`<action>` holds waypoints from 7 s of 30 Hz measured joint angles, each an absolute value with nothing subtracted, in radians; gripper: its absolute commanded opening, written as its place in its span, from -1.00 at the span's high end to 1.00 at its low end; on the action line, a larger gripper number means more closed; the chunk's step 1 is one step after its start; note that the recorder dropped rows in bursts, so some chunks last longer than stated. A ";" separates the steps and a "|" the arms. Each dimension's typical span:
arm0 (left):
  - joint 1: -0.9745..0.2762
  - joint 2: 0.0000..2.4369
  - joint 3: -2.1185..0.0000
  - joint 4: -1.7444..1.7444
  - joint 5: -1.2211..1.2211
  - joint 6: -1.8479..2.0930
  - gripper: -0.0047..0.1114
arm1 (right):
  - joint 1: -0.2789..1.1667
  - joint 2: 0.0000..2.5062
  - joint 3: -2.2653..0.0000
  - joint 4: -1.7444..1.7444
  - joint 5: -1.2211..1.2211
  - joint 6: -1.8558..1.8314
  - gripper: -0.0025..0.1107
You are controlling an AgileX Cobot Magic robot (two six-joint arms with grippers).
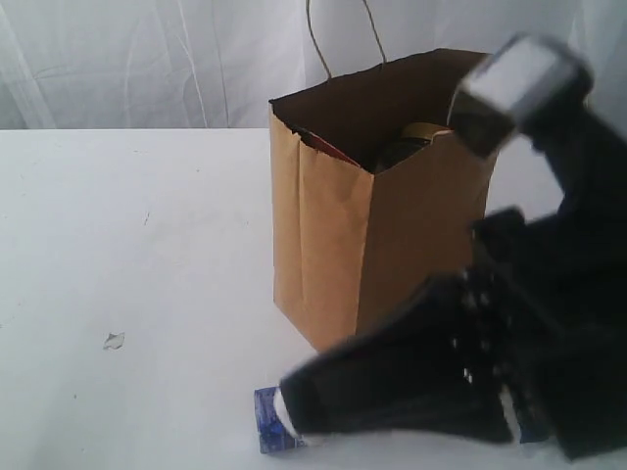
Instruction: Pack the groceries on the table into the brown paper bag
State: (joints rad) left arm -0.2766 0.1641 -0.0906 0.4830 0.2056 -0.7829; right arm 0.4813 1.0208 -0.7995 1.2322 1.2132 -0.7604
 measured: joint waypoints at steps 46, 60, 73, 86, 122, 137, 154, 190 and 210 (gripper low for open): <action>-0.277 0.164 -0.091 0.483 0.206 -0.783 0.92 | 0.481 1.361 -1.313 0.483 0.811 -0.544 0.28; -0.277 0.164 -0.091 0.483 0.206 -0.783 0.92 | 0.521 1.176 -1.313 0.469 1.098 -0.713 0.29; -0.277 0.164 -0.091 0.483 0.206 -0.783 0.92 | 0.879 1.193 -1.084 0.471 1.005 -1.096 -0.31; -0.277 0.164 -0.091 0.483 0.206 -0.783 0.92 | 0.912 1.520 -0.899 0.471 0.568 -1.154 -0.48; -0.277 0.164 -0.091 0.483 0.206 -0.783 0.92 | 0.916 1.759 -0.902 0.396 0.364 -1.111 -0.12; -0.277 0.164 -0.091 0.483 0.206 -0.783 0.92 | 0.916 1.717 -0.905 0.269 0.411 -0.882 0.60; -0.277 0.164 -0.091 0.483 0.206 -0.783 0.92 | 0.916 1.173 -1.057 0.282 0.368 -0.579 0.86; -0.277 0.164 -0.091 0.483 0.206 -0.783 0.92 | 0.494 1.259 -1.039 0.601 0.156 -0.512 0.36; -0.277 0.164 -0.091 0.483 0.206 -0.783 0.92 | 0.494 1.266 -1.039 0.555 0.209 -0.514 -0.23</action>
